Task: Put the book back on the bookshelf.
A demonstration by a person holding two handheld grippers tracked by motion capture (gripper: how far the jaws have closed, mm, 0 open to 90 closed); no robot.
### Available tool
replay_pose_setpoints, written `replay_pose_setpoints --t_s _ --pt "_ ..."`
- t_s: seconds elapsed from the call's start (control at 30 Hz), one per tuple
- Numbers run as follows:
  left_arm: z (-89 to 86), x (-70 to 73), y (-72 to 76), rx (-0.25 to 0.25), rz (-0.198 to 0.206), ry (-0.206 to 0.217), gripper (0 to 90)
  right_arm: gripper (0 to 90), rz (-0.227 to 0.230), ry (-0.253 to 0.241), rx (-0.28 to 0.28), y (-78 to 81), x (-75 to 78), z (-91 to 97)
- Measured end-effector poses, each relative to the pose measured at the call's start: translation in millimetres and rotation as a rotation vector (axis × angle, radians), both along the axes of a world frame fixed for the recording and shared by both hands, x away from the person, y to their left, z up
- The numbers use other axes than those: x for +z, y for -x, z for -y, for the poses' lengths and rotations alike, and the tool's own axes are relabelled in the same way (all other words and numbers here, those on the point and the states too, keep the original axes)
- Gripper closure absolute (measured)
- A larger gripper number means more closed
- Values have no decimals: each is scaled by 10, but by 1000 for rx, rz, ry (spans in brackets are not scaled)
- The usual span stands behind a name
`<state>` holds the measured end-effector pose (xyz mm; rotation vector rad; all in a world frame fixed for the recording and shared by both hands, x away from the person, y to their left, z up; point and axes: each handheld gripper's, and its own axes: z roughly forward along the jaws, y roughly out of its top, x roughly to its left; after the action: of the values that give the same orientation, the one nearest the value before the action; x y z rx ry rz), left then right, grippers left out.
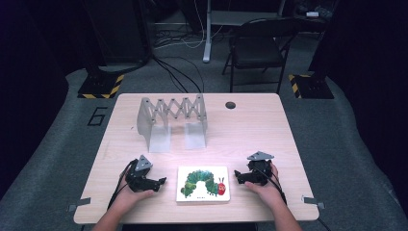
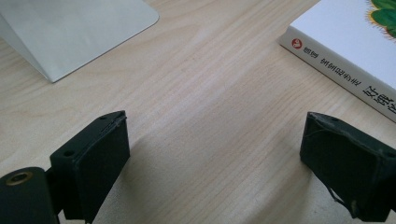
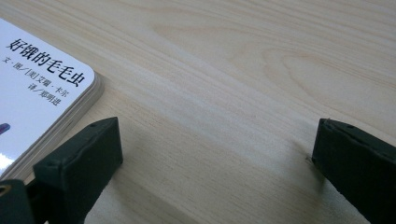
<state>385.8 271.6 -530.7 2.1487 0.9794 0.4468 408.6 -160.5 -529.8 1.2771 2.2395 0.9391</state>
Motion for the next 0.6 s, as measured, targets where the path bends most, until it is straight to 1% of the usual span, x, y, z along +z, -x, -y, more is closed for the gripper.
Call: replay_pose_setpoints --t_s 0.03,0.07,0.1,0.13,0.17,0.2,0.23,0.3,0.33,0.37,0.4,0.47,0.5,0.53,0.57,0.6 --pt "-3 2 4 0 0 -4 82 8 2 0 0 -2 -1 -1" --pt "2 -1 9 9 2 -1 82 0 -3 -18 -17 -2 -6 -21" --pt "14 -7 14 20 -2 15 82 0 -16 -23 -22 -5 -3 -30" --pt "13 -6 13 20 -2 12 83 0 -4 -1 8 -25 -5 -11" --pt "13 -6 13 21 -2 12 82 0 -4 0 13 -37 -4 -13" --pt "10 -3 12 19 -5 12 83 0 -18 -15 -2 -37 1 -32" --pt "10 -3 12 20 -5 11 84 0 -5 -5 27 -55 -3 -17" --pt "10 -3 12 20 -5 11 84 0 -3 -8 30 -63 -5 -17" --pt "10 -3 12 20 -5 12 84 0 -14 -11 31 -84 0 -23" --pt "10 -3 12 20 -5 12 84 0 -14 -11 31 -84 0 -23" --pt "8 -2 13 19 -3 9 84 0 -2 -5 43 -97 -5 -12" --pt "6 2 26 24 -9 2 84 0 -12 -12 36 -115 -2 -27" --pt "5 4 30 27 -10 -1 84 4 -5 -8 37 -120 -4 -23" --pt "3 10 32 25 -19 1 85 23 -4 -10 28 -121 -2 -27" --pt "5 9 32 28 -17 2 85 53 4 -13 32 -128 2 -20" --pt "5 9 32 29 -17 2 85 89 7 -17 23 -121 6 -14"
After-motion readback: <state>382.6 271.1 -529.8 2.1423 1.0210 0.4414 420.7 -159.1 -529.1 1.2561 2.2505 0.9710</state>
